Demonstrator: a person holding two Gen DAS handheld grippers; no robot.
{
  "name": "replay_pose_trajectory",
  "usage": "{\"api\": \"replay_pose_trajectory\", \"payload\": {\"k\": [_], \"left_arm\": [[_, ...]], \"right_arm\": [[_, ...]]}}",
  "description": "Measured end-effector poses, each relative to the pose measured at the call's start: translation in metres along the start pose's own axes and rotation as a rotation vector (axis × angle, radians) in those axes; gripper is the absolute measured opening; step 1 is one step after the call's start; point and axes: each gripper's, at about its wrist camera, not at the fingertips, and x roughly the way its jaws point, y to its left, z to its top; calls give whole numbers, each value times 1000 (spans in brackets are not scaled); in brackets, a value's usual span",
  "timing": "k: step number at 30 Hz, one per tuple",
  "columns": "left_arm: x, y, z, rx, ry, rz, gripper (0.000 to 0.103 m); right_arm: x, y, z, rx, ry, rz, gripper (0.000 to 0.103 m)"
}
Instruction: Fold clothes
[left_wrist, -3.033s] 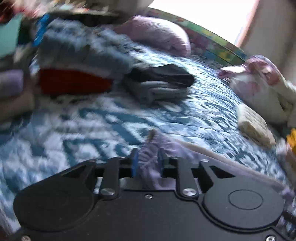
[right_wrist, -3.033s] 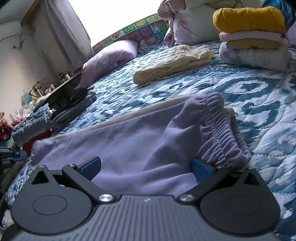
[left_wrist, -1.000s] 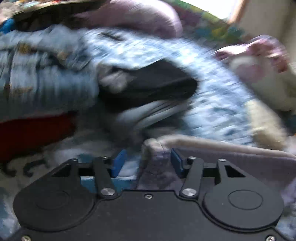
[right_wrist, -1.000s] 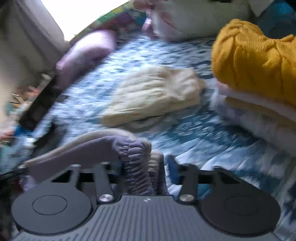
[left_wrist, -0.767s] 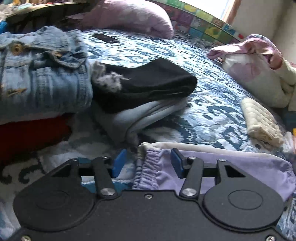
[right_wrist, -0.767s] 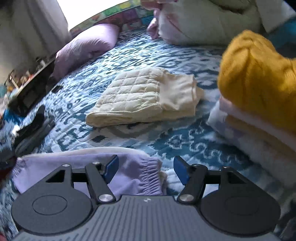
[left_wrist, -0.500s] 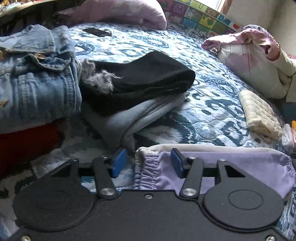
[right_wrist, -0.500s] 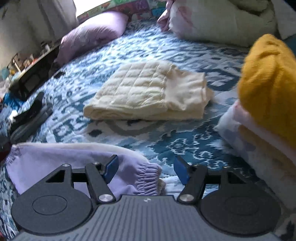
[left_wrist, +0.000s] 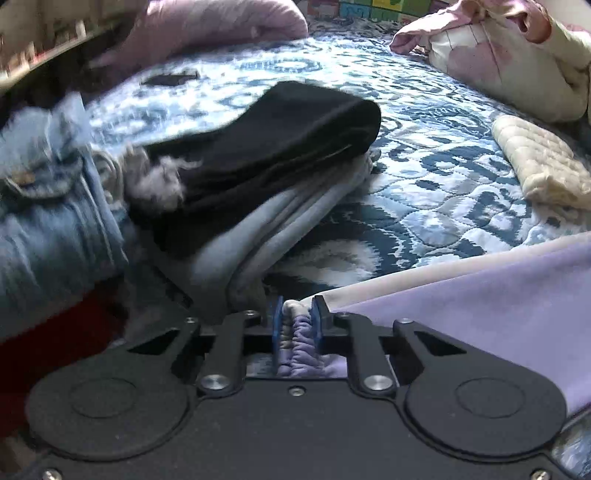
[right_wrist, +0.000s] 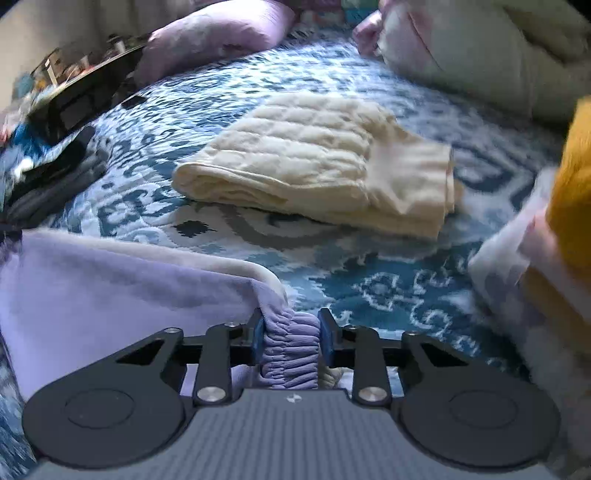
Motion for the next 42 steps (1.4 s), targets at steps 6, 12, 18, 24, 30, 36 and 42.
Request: {"api": "replay_pose_trajectory", "payload": {"k": [6,12,18,24,30,36,42], "left_arm": [[-46,3,-9,-20,-107,-28,11],[-109,5,-37,-47,-235,-103,11],[-166,-5,-86,37,-312,-125,11],[-197,-4,-148,81,-330,-140,11],[-209,-9,-215,141,-268,-180,13],[-224,5,-259,-3,-234,-259,29],[-214,47,-279,-516,-235,-365,45]], "right_arm": [[-37,14,-1,-76,-103,-15,29],[-86,16,-10,-95,-181,18,29],[-135,26,-39,-186,-205,69,29],[-176,35,-82,-269,-153,130,29],[-182,57,-140,-366,23,130,34],[-184,49,-181,-314,137,153,50],[-189,10,-190,74,61,239,73]]}}
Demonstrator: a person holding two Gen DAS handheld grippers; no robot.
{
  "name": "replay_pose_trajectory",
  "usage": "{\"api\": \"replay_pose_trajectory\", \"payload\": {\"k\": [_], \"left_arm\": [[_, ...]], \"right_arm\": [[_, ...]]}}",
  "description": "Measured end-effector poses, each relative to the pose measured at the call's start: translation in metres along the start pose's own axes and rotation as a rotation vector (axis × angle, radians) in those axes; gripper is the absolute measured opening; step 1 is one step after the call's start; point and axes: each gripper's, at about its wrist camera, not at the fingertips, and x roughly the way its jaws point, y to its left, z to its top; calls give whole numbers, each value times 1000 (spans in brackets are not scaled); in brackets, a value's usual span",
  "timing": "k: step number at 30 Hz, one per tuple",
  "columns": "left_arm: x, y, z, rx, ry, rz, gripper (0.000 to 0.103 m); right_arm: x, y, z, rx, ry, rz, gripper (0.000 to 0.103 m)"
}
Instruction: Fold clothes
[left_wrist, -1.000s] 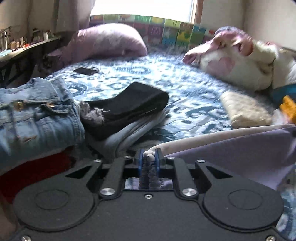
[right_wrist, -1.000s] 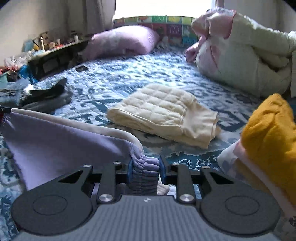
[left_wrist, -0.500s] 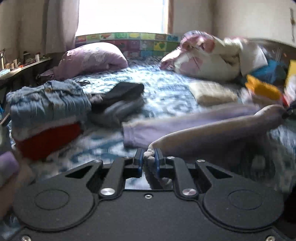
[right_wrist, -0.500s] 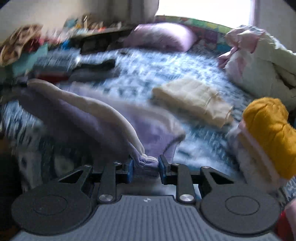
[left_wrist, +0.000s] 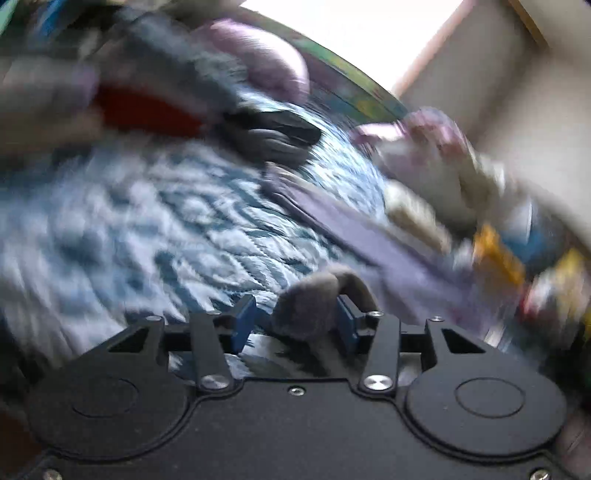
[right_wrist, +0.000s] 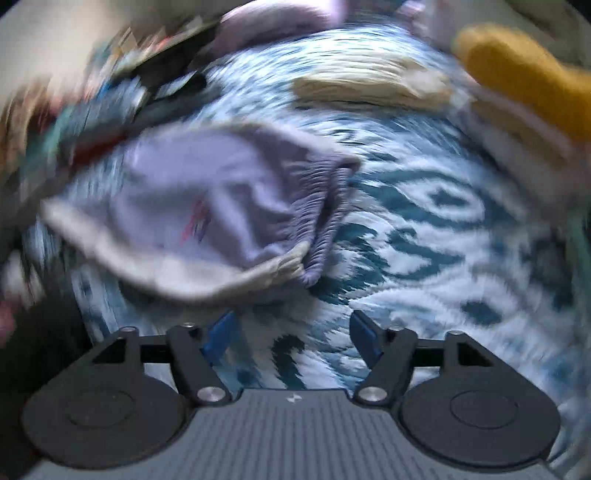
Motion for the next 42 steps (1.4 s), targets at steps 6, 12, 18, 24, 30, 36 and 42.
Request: {"api": "replay_pose_trajectory", "payload": {"k": [6,12,18,24,30,36,42], "left_arm": [[16,26,0,-465,-3,-122,46],[26,24,-14,-735,69,-160,51],[41,30,-20,-906,59,-145,57],[54,28,-22,-923,43,-39,47],[74,2,15,-696,56,28,14],[36,-49,83,-358,-132,-168,13],[34,-43,43,-18,-4,64,63]], "right_arm": [[21,-38,-2,406,-76,140,78],[47,-37,-7,531,-58,164,78],[60,-36,-8,543,-72,178,73],[61,-40,-8,572,-103,167,50],[66,-33,0,526,-113,158,23],[23,-46,26,574,-260,267,21],[32,-53,17,512,-68,159,30]]}}
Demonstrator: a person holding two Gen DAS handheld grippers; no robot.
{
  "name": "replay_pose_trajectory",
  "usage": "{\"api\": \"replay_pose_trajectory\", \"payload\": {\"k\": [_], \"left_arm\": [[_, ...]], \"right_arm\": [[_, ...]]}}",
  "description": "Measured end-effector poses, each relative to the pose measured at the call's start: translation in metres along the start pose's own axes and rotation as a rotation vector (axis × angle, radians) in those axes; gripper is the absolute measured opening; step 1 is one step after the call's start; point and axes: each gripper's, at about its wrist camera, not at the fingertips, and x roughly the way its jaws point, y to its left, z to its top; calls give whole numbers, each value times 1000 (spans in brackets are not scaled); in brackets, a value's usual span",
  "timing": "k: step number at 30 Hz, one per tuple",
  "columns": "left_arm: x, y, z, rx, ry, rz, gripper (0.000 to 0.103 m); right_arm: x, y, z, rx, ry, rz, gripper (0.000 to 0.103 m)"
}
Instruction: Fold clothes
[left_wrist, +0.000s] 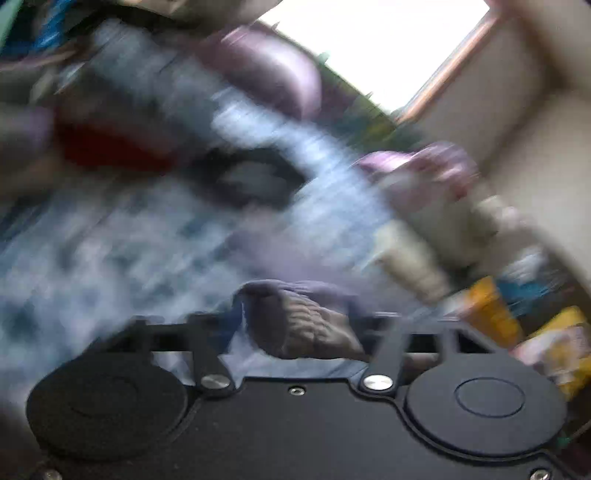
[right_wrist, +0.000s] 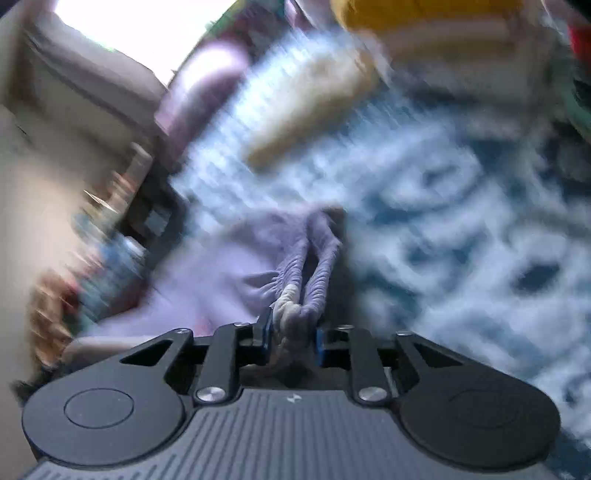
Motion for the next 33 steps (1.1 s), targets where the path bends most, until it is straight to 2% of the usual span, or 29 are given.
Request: {"api": "replay_pose_trajectory", "payload": {"k": [1,3,5,7,11,15,16,17,18,19,20,22,26,28,29,30,32,33], "left_arm": [[2,13,-14,-30,31,7,63],[2,39,-40,-115,71,17,63],[2,57,-57,-206,84,9,63],[8,65,-63,-263,83,32,63],[18,70,-56,-362,36,21,63],[39,68,-47,-486,25,25,64],[43,63,-45,-493,28,29,61],[49,54,-41,-462,58,41,23],[54,44,-36,-431,89,53,13],[60,35,-32,-399,119,65,13],[65,23,-22,-346,117,65,13],[62,6,1,-269,54,17,11],[26,-22,49,-123,-142,-115,5],[10,-18,53,-97,-171,-146,5],[3,-13,51,-83,-174,-156,5],[5,-5,43,-67,-133,-105,5],[24,22,14,-49,22,36,5],[33,37,2,-85,86,56,5]], "right_arm": [[6,-9,-5,20,32,-17,32],[11,-21,-14,51,40,-23,41],[8,-29,-18,76,16,-17,50],[6,-33,-17,90,-8,-13,52],[8,-33,-14,90,-40,-26,55],[17,-23,-23,68,-49,-36,62],[21,-21,-25,64,-53,-40,63],[23,-19,-26,59,-57,-40,63],[25,-15,-28,46,-54,-32,52],[30,-11,-29,33,-38,-17,36],[33,-7,-28,30,-29,-17,18],[34,1,-24,15,-41,-26,18],[7,7,-12,65,-158,103,18],[-6,8,-9,80,-184,151,18],[-7,7,-10,72,-169,145,18],[-9,6,-11,64,-152,139,18],[0,-2,-17,43,-63,66,18],[7,-8,-23,38,-14,26,18]]}}
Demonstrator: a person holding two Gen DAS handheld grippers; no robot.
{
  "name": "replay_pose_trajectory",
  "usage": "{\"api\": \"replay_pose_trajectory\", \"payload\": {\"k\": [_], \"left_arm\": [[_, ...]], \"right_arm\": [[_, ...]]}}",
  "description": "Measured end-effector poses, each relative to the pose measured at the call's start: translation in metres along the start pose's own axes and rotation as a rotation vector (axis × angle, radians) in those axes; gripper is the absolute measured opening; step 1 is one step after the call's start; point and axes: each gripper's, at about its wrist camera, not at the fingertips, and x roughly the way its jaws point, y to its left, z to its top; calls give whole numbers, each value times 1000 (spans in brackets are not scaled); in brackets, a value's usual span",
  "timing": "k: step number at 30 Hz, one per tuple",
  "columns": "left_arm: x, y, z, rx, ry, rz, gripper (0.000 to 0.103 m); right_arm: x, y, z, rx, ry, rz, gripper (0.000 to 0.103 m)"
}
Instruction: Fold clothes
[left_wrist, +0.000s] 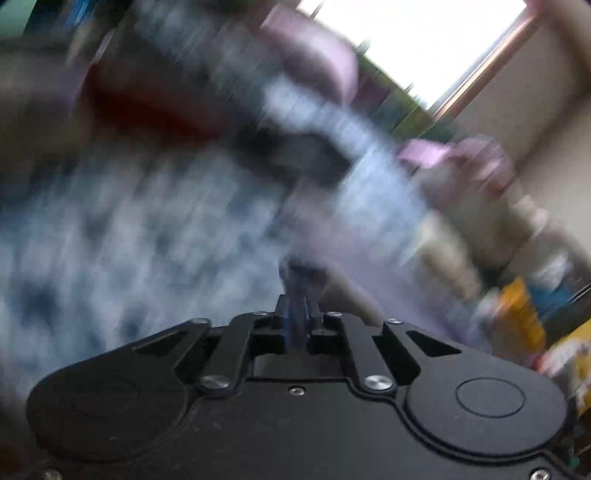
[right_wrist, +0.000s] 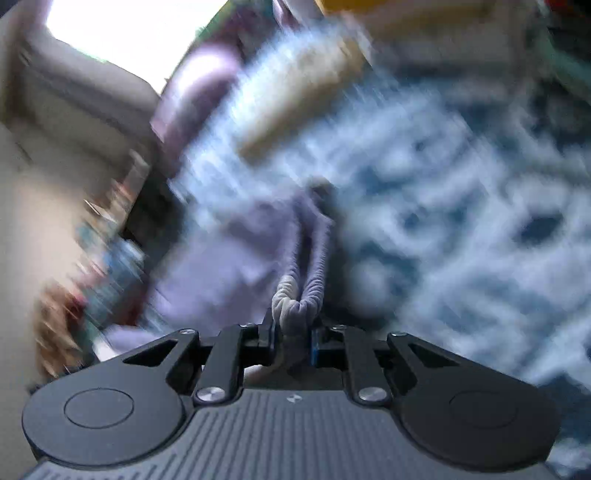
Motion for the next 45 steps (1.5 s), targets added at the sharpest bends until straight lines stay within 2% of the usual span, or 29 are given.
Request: {"api": "replay_pose_trajectory", "payload": {"k": [1,2,3,4,5,6,7,12,13,14,15,16,17,18,19,21,23,26,28,29,31,32,35,38,40,41,42,44,45], "left_arm": [[5,16,-12,-43,38,17,5],[4,26,-22,-69,36,27,9],[3,33,-27,-93,25,23,14],[3,37,-29,-129,15,4,28],[2,41,-28,-170,9,-21,45],[1,41,-27,-200,2,-43,50],[3,39,-24,-210,-5,-50,52],[16,20,-29,-230,10,-40,53],[20,13,-33,-209,4,-16,45],[23,6,-38,-188,-1,10,19],[29,-3,-39,-137,5,45,18],[25,-10,-37,-114,-13,43,14],[20,-17,-35,-93,-32,39,13],[10,-19,-33,-90,-63,3,13],[-3,-23,-28,-77,-86,-32,13],[-21,-28,-24,-25,-69,-23,13],[-23,-26,-30,45,-28,39,15],[6,-12,-49,143,110,187,27],[-4,-6,-54,122,65,143,33],[-10,-5,-53,102,37,134,44],[-19,-4,-51,75,-14,111,48],[-17,-4,-47,64,-16,107,48],[-7,-3,-30,39,-23,87,48],[17,-3,-10,-41,-3,80,48],[33,-2,-4,-73,26,80,45],[38,-9,-4,-29,41,90,29],[42,-15,-3,16,55,101,21],[46,-31,-4,125,48,112,20],[35,-33,-2,131,-23,85,20]], "right_arm": [[7,-7,-6,-4,48,-41,19],[14,-13,-12,-7,95,-81,19],[12,-16,-13,8,80,-58,21],[10,-19,-15,24,64,-35,24],[7,-20,-14,36,46,-29,32],[5,-21,-13,49,27,-22,44],[2,-21,-12,61,8,-16,49],[7,-17,-11,48,-14,-27,56],[8,-16,-13,40,-13,-31,56],[9,-15,-14,29,-17,-34,56],[10,-15,-16,18,-21,-37,54],[11,-13,-15,13,-18,-35,51],[11,-11,-14,7,-14,-34,28],[12,-10,-13,1,-11,-33,20],[8,-10,-11,11,-20,-35,20],[2,-8,-7,-13,-2,-34,20],[5,-4,-9,-78,51,-89,20],[9,-4,-14,-116,89,-129,20],[6,-4,-15,-122,76,-124,27],[3,-3,-15,-129,65,-133,33],[-5,1,-15,-151,41,-154,42],[-9,1,-15,-161,32,-156,45],[-18,8,-12,-199,-14,-198,46],[-22,20,-11,-233,-62,-196,48],[-16,33,-14,-266,-57,-162,48],[-11,39,-16,-285,-46,-147,48],[-6,45,-18,-304,-35,-132,48],[6,56,-23,-342,-8,-112,48],[16,64,-25,-360,18,-102,48]]}}
